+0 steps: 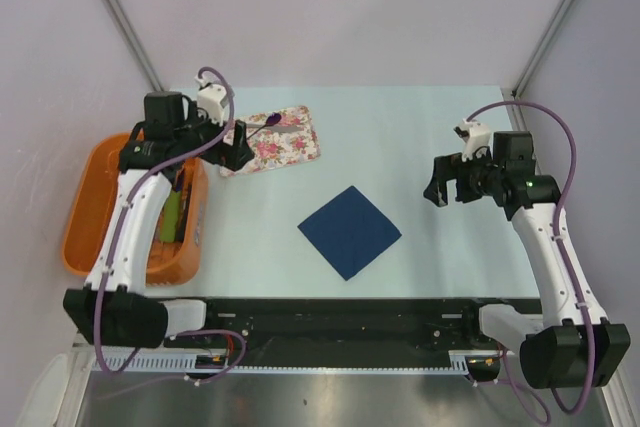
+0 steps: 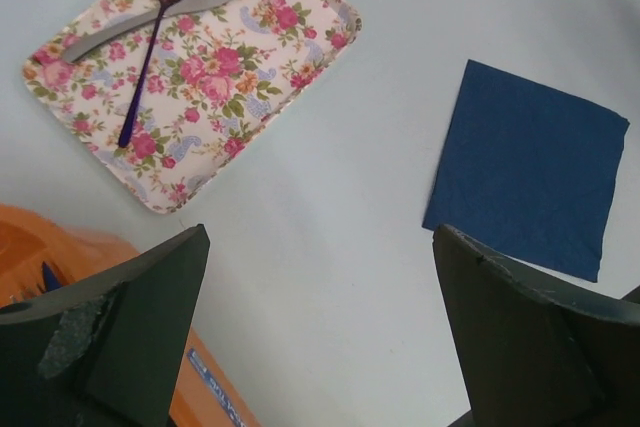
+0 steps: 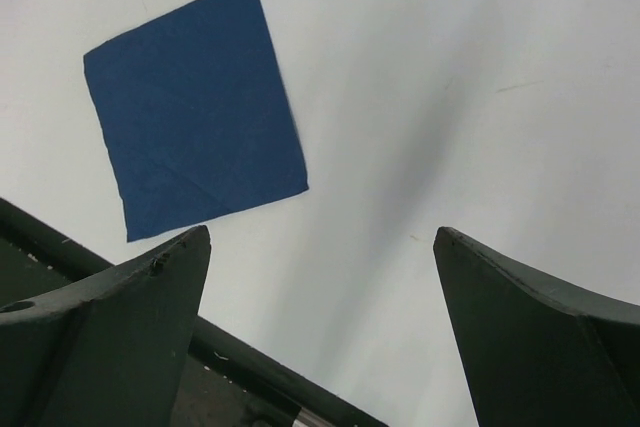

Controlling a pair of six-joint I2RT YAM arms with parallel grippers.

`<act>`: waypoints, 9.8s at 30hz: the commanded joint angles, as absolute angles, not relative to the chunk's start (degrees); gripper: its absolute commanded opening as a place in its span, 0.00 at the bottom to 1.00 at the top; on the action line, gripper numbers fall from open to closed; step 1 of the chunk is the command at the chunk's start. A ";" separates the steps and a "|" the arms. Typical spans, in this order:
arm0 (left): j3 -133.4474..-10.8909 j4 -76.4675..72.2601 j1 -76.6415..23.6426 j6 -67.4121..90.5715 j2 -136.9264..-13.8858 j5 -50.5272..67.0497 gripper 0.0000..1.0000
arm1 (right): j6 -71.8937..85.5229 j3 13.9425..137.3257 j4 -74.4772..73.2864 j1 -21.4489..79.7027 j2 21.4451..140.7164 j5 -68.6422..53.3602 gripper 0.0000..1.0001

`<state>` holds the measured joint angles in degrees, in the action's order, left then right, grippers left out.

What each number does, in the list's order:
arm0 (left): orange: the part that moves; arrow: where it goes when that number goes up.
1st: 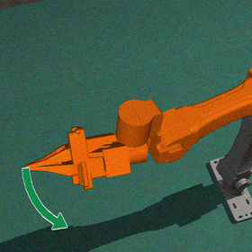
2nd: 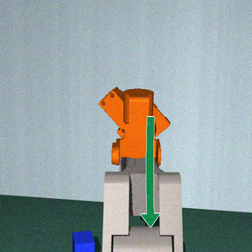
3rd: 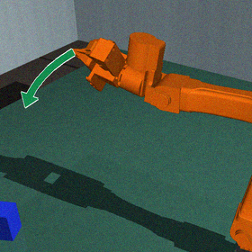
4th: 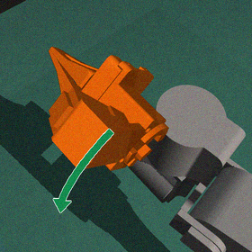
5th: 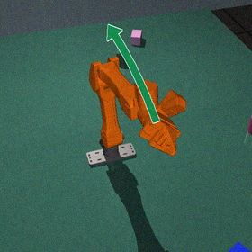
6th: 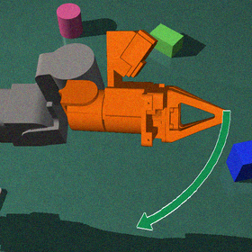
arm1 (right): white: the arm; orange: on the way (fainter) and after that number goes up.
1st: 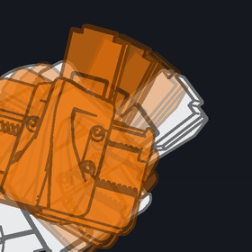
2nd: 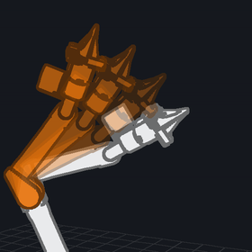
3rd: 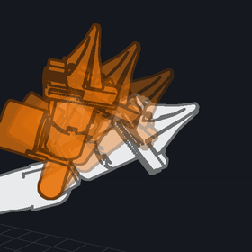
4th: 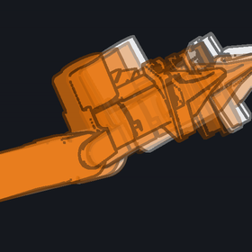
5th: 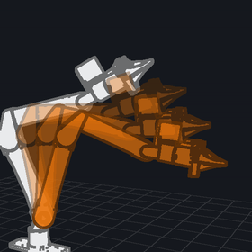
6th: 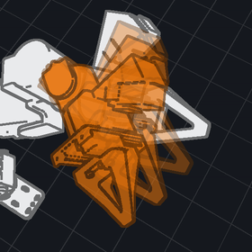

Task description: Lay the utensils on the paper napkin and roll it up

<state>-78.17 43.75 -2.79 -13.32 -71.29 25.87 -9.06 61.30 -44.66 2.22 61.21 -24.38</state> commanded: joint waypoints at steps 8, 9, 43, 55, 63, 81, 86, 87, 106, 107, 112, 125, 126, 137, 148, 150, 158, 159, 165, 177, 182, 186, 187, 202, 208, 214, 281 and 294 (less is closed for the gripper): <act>-92.44 35.86 -6.59 -8.18 -94.90 18.55 0.93 | -11.16 61.17 -44.21 2.02 64.16 -28.30 1.00; -93.85 35.69 -6.85 -6.35 -99.01 17.41 0.92 | -11.16 61.08 -44.12 2.02 64.33 -28.21 1.00; -127.52 23.11 -5.54 8.44 -141.06 11.69 0.98 | -11.78 60.20 -44.65 1.41 71.01 -25.93 1.00; -127.79 25.58 -3.96 18.09 -143.17 17.58 0.98 | -11.43 60.56 -44.74 0.79 71.81 -25.14 1.00; -128.76 26.72 -3.34 23.73 -145.54 10.65 0.99 | -11.34 61.00 -44.82 0.61 73.12 -24.70 1.00; -94.15 26.72 -4.74 32.52 -123.94 12.83 0.92 | -11.25 60.03 -44.38 0.44 70.49 -25.57 1.00; -88.43 25.75 -7.64 33.40 -120.07 14.77 0.92 | -11.08 59.85 -44.30 0.35 69.70 -25.93 1.00; -88.33 25.58 -7.82 33.40 -119.71 14.59 0.93 | -11.16 59.94 -44.21 0.44 69.52 -26.10 1.00; -101.86 44.81 -7.82 -31.71 -114.17 19.68 0.49 | -11.34 60.38 -44.91 0.35 68.55 -29.18 1.00; -102.47 46.22 -8.08 -34.08 -115.21 20.91 0.47 | -11.34 60.47 -45.09 0.35 68.64 -29.27 1.00; -102.65 47.64 -10.89 -37.09 -118.12 18.73 0.29 | -11.43 60.82 -45.44 0.44 68.64 -28.92 1.00; -108.01 47.90 -14.50 -38.50 -127.44 11.96 0.19 | -11.51 60.47 -45.35 0.44 69.08 -28.13 1.00; -108.63 47.99 -14.50 -38.41 -127.96 11.61 0.19 | -11.51 60.56 -45.44 0.44 69.17 -28.04 1.00; -111.71 48.51 -13.62 -38.14 -131.40 10.90 0.18 | -11.60 60.12 -45.26 0.44 69.35 -27.60 1.00; -112.59 51.06 -11.60 -42.18 -132.28 7.65 0.39 | -11.78 60.12 -45.44 0.44 69.43 -27.51 1.00; -112.15 51.68 -11.60 -43.06 -132.19 7.04 0.40 | -11.78 60.12 -45.35 0.44 69.43 -27.42 1.00; -110.30 52.56 -11.60 -46.05 -132.63 3.69 0.46 | -11.69 60.12 -45.26 0.44 69.35 -27.33 1.00; -110.04 52.47 -11.51 -46.32 -132.54 3.60 0.46 | -11.78 60.03 -45.26 0.35 69.43 -27.42 1.00; -112.48 53.70 -11.78 -45.01 -134.11 6.06 0.32 | -11.78 60.21 -44.91 0.44 69.96 -27.60 1.00; -122.69 54.41 -12.04 -27.61 -140.45 12.57 0.15 | -11.69 60.38 -44.83 0.44 70.14 -27.51 1.00; -123.49 55.63 -11.87 -26.72 -139.93 11.95 0.20 | -11.95 60.38 -45.09 0.44 69.87 -27.42 1.00; -121.56 57.21 -11.69 -31.18 -138.08 10.90 0.31 | -11.95 60.21 -45.09 0.35 69.43 -27.60 1.00; -121.55 57.65 -11.52 -31.90 -137.99 10.46 0.33 | -11.87 60.21 -45.09 0.44 69.35 -27.68 1.00; -122.16 62.40 -9.06 -42.01 -135.79 10.28 0.48 | -11.95 60.47 -45.35 0.44 69.17 -28.30 1.00; -121.82 63.81 -8.61 -46.23 -133.95 13.45 0.48 | -11.87 60.56 -45.35 0.44 69.35 -28.48 1.00; -121.03 64.25 -8.53 -50.36 -134.65 11.08 0.44 | -11.95 60.82 -45.44 0.44 69.43 -28.56 1.00; -103.70 49.18 -30.40 16.38 -106.34 -0.45 0.00 | -10.72 60.91 -44.91 -1.49 69.08 -29.09 1.00; -84.56 40.08 -38.67 43.76 -99.84 4.42 0.00 | -10.72 60.82 -44.47 -2.11 68.56 -29.00 1.00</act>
<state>-85.62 45.12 -34.96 34.26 -102.91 6.15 -11.11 59.83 -45.52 -1.63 70.15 -28.16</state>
